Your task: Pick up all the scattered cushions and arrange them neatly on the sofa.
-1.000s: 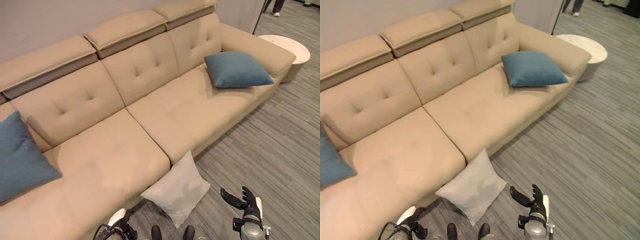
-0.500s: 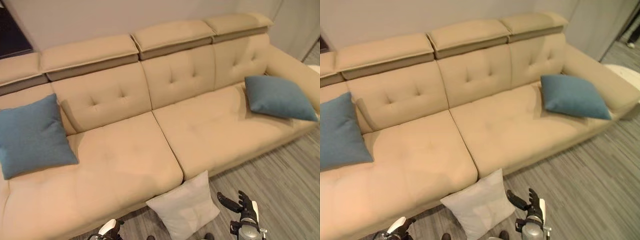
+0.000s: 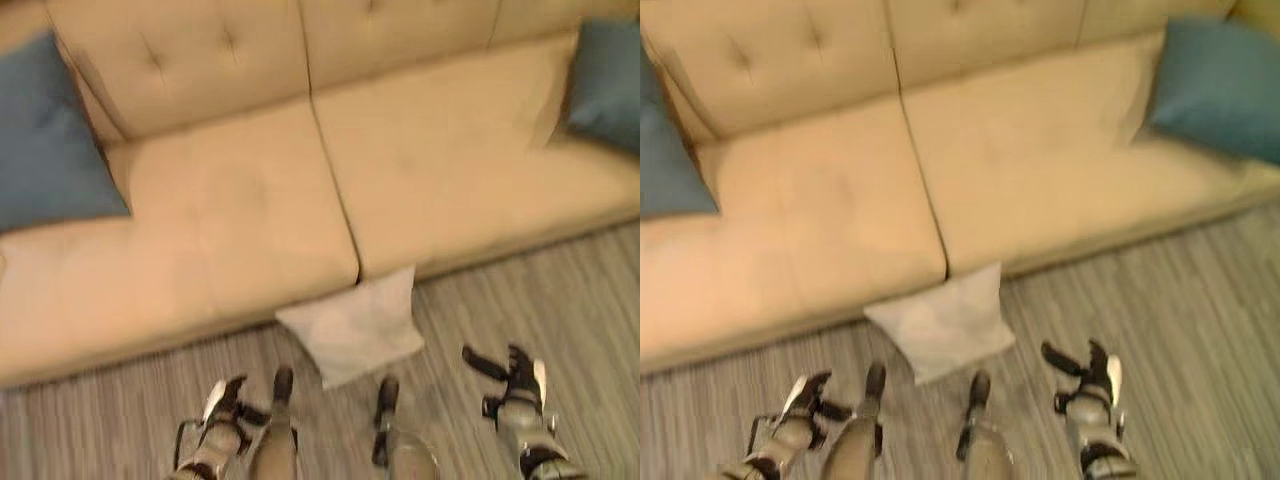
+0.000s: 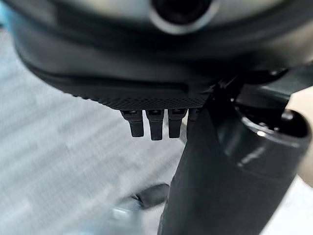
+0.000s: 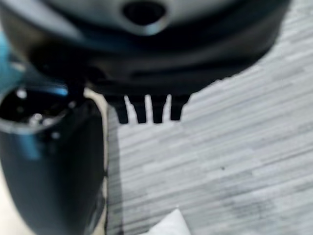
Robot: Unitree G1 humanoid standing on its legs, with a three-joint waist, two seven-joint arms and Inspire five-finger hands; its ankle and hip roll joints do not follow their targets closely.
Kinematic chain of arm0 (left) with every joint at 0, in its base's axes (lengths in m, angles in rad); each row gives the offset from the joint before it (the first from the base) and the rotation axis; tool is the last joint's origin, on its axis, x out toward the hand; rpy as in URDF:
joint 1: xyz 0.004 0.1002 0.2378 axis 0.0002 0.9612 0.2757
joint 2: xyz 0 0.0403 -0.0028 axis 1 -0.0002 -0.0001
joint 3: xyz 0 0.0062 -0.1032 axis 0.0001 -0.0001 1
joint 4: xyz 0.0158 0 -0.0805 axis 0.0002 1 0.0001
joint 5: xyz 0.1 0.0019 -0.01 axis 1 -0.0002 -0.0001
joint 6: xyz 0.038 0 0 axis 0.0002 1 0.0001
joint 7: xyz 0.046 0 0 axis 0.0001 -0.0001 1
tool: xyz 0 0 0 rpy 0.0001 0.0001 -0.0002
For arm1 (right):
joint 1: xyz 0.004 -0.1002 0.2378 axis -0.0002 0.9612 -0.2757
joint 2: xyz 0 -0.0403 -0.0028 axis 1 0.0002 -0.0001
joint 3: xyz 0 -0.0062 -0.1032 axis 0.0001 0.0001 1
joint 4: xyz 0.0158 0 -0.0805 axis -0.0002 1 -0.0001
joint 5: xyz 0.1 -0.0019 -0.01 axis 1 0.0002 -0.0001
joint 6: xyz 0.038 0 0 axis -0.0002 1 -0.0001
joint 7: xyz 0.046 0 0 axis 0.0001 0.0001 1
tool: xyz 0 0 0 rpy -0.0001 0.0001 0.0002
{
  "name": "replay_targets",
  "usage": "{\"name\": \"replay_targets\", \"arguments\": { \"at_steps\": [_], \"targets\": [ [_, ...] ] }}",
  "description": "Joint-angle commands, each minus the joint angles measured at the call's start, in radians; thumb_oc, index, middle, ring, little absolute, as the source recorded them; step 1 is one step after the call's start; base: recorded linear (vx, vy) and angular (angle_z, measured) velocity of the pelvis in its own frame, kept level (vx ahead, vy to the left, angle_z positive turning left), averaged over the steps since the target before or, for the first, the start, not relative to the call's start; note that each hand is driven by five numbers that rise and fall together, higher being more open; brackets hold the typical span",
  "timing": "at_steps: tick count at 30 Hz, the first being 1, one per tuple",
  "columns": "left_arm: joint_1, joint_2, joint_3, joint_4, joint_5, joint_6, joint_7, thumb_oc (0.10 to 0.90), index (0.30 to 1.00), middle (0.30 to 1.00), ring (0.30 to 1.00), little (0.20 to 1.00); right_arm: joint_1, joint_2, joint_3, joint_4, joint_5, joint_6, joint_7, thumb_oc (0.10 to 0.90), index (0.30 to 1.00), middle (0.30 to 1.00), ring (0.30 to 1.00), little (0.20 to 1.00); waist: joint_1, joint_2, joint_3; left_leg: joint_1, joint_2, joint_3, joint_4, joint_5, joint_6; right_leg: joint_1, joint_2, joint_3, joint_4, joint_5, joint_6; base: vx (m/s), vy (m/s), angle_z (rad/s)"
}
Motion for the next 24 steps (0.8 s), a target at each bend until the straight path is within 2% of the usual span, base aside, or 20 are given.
{"name": "replay_targets", "arguments": {
  "at_steps": [1,6,10,14,17,18,19,20,21,22,24],
  "targets": [
    [-0.151,-0.016,0.013,-0.040,-0.156,-0.103,0.030,0.800,0.900,0.900,0.900,0.900,-0.153,-0.130,0.054,-0.042,0.044,-0.102,-0.045,0.800,0.900,0.900,0.900,0.900,0.016,0.039,0.046,-0.022,-0.002,0.031,-0.063,0.001,-0.010,-0.073,-0.053,0.070,0.111,-0.086,0.052,-0.11,0.071,0.06],
    [-0.345,0.015,-0.015,-0.151,-0.291,-0.160,0.048,0.800,0.900,0.900,0.900,0.900,-0.384,-0.187,0.089,-0.112,0.159,-0.186,-0.055,0.800,0.900,0.900,0.900,0.900,0.017,0.090,0.087,-0.207,-0.006,0.037,-0.056,0.038,-0.029,-0.271,-0.070,0.092,0.138,-0.069,0.058,-0.08,0.083,0.00],
    [-0.423,0.025,-0.040,-0.250,-0.396,-0.183,0.024,0.800,0.900,0.900,0.900,0.900,-0.502,-0.209,0.179,-0.106,0.129,-0.176,-0.067,0.800,0.900,0.900,0.900,0.900,0.026,0.122,0.096,-0.299,-0.024,0.029,-0.072,0.057,-0.029,-0.376,-0.077,0.107,0.159,-0.069,0.061,-0.01,0.088,0.02],
    [-0.495,0.005,-0.065,-0.250,-0.393,-0.187,0.033,0.800,0.900,0.900,0.900,0.900,-0.582,-0.199,0.276,-0.103,0.032,-0.134,-0.076,0.800,0.900,0.900,0.900,0.900,0.031,0.133,0.111,-0.364,-0.039,0.037,-0.084,0.065,-0.034,-0.440,-0.084,0.114,0.153,-0.061,0.067,0.00,0.063,0.05],
    [-0.576,-0.028,-0.080,-0.170,-0.420,-0.173,0.010,0.800,0.900,0.900,0.900,0.900,-0.654,-0.159,0.375,-0.062,0.038,-0.115,-0.007,0.800,0.900,0.900,0.900,0.900,0.035,0.122,0.111,-0.414,-0.045,0.034,-0.084,0.073,-0.035,-0.498,-0.082,0.119,0.167,-0.058,0.066,0.00,0.011,0.03],
    [-0.612,-0.039,-0.087,-0.127,-0.440,-0.159,-0.008,0.800,0.900,0.900,0.900,0.900,-0.677,-0.135,0.416,-0.026,0.059,-0.098,0.043,0.587,0.580,0.580,0.580,0.580,0.036,0.114,0.109,-0.426,-0.045,0.034,-0.084,0.074,-0.035,-0.511,-0.082,0.117,0.171,-0.058,0.064,0.07,-0.053,0.02],
    [-0.650,-0.053,-0.092,-0.067,-0.453,-0.144,-0.037,0.800,0.900,0.900,0.900,0.900,-0.707,-0.103,0.476,0.019,0.081,-0.068,0.125,0.499,0.448,0.448,0.448,0.448,0.033,0.103,0.102,-0.429,-0.042,0.034,-0.084,0.049,-0.039,-0.516,-0.078,0.124,0.177,-0.086,0.070,0.07,-0.066,0.04],
    [-0.668,-0.063,-0.097,-0.041,-0.453,-0.133,-0.055,0.800,0.900,0.900,0.900,0.900,-0.720,-0.086,0.527,0.022,0.077,-0.055,0.175,0.420,0.331,0.331,0.331,0.331,0.031,0.091,0.098,-0.442,-0.040,0.034,-0.084,0.053,-0.040,-0.527,-0.076,0.123,0.177,-0.082,0.070,0.07,-0.066,0.05],
    [-0.686,-0.072,-0.099,-0.029,-0.458,-0.124,-0.065,0.800,0.900,0.900,0.900,0.900,-0.722,-0.070,0.571,0.019,0.063,-0.044,0.208,0.400,0.300,0.300,0.300,0.300,0.029,0.082,0.094,-0.451,-0.040,0.035,-0.084,0.057,-0.041,-0.533,-0.074,0.121,0.174,-0.078,0.070,0.00,-0.043,0.00],
    [-0.699,-0.084,-0.102,-0.022,-0.473,-0.115,-0.079,0.400,0.300,0.300,0.300,0.300,-0.720,-0.052,0.606,0.005,0.055,-0.036,0.230,0.400,0.300,0.300,0.300,0.300,0.027,0.073,0.090,-0.458,-0.039,0.033,-0.084,0.061,-0.041,-0.536,-0.072,0.119,0.172,-0.075,0.070,0.00,-0.036,-0.03],
    [-0.719,-0.117,-0.112,-0.002,-0.492,-0.099,-0.110,0.400,0.300,0.300,0.300,0.300,-0.720,-0.017,0.665,-0.024,0.013,-0.028,0.252,0.400,0.300,0.300,0.300,0.300,0.017,0.052,0.081,-0.470,-0.032,0.030,-0.084,0.066,-0.043,-0.545,-0.068,0.114,0.168,-0.070,0.071,0.00,-0.025,-0.04]
  ]
}}
